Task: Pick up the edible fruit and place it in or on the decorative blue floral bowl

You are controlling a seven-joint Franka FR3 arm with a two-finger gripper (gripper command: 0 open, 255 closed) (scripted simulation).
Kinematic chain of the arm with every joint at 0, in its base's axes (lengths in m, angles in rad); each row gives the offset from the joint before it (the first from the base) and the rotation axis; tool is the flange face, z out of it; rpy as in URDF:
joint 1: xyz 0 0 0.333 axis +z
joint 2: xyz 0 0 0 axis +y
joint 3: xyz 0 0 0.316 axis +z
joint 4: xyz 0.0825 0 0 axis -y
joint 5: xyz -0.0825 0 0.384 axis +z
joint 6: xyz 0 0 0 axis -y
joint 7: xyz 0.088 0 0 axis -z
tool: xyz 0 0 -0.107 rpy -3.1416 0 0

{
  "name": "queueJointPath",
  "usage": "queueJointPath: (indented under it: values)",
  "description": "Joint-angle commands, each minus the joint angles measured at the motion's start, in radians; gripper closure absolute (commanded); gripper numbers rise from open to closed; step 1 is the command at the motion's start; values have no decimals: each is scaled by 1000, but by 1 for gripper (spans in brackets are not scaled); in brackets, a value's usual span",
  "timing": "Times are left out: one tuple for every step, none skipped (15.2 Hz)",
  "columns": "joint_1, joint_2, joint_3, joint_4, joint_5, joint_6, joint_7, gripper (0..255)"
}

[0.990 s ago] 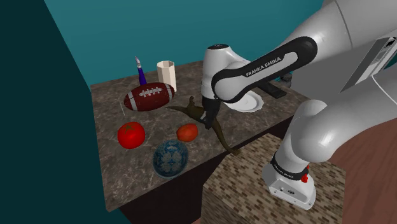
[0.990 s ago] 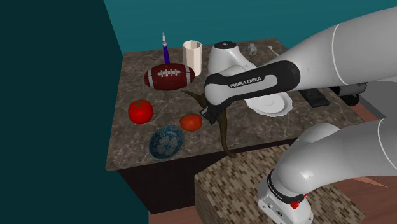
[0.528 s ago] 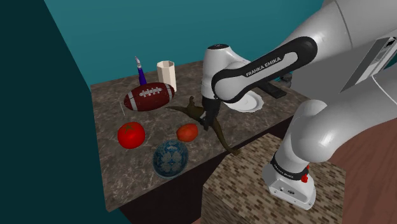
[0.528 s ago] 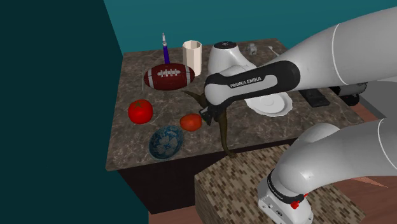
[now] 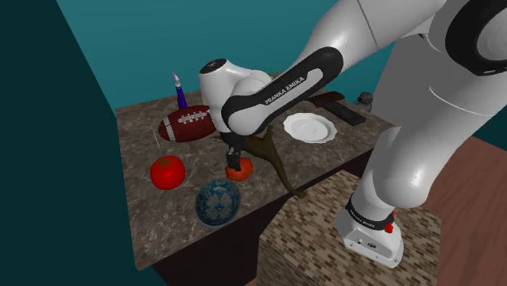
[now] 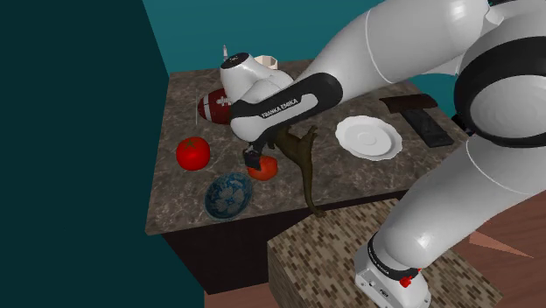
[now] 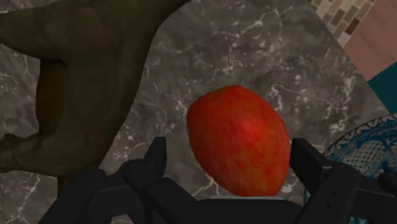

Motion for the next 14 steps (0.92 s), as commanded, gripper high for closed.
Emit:
queueJointPath:
  values:
    - [27, 90, 39, 100, -79, -57, -43, 0]
    - [42, 134, 56, 146, -118, -84, -64, 0]
    - [57, 172, 71, 185, -152, -108, -83, 0]
    - [57, 176, 68, 176, -156, -95, -81, 0]
    - [56, 181, 67, 167, -159, -81, -79, 0]
    - [55, 185, 65, 158, -163, -68, -77, 0]
    - [53, 190, 64, 150, -167, -55, -74, 0]
    - [52, 195, 62, 141, -171, -42, -72, 0]
    - [51, 200, 61, 133, -176, -29, -69, 0]
    - [49, 206, 59, 125, -180, -16, -66, 0]
    - [49, 209, 58, 121, -183, -9, -65, 0]
    - [49, 209, 58, 121, -183, -9, -65, 0]
    - [49, 209, 58, 121, -183, -9, -65, 0]
    - [49, 209, 58, 121, -183, -9, -65, 0]
